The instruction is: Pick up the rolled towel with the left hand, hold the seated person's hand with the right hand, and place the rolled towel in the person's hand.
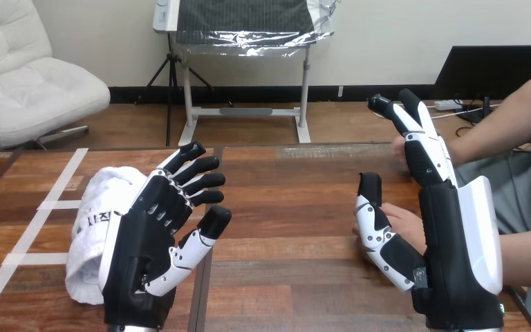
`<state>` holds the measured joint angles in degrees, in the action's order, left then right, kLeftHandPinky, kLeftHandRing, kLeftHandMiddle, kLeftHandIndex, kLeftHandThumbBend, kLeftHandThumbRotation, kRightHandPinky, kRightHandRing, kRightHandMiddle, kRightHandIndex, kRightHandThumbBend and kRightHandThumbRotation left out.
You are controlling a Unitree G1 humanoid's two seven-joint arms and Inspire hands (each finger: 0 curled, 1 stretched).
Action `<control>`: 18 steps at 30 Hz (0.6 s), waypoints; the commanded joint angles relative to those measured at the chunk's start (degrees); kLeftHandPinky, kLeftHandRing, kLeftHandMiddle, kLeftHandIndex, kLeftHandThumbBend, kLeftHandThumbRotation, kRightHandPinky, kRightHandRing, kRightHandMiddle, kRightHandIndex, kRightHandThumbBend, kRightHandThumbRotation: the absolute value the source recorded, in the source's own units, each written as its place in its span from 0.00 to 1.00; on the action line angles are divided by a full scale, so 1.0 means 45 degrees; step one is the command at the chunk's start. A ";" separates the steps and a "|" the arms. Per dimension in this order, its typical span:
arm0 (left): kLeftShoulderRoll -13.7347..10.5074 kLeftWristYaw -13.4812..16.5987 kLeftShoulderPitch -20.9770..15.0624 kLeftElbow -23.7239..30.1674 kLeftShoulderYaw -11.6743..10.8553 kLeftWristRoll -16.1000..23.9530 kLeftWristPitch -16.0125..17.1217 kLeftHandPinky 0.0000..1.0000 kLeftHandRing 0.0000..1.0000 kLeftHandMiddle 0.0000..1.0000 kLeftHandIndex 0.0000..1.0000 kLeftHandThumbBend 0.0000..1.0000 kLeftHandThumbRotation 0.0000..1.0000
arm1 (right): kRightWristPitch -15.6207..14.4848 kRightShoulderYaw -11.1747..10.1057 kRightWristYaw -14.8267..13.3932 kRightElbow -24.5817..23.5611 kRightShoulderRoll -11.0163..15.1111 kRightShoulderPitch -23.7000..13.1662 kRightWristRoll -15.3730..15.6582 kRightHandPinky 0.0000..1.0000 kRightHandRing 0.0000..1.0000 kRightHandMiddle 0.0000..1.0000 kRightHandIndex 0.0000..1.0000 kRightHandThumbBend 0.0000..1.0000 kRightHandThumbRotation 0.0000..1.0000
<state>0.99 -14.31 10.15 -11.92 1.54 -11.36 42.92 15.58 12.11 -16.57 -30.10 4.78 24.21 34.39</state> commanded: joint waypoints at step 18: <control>0.0094 0.0076 -0.0477 0.0497 0.0010 0.0144 0.0295 0.66 0.73 0.77 0.80 0.66 0.33 | -0.0003 -0.0142 0.0004 -0.0364 -0.0344 -0.0528 -0.0095 1.00 0.97 0.99 0.89 0.00 0.00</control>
<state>1.01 -13.95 10.14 -11.91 1.52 -11.15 42.92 15.57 11.90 -16.56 -30.11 4.76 24.21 34.40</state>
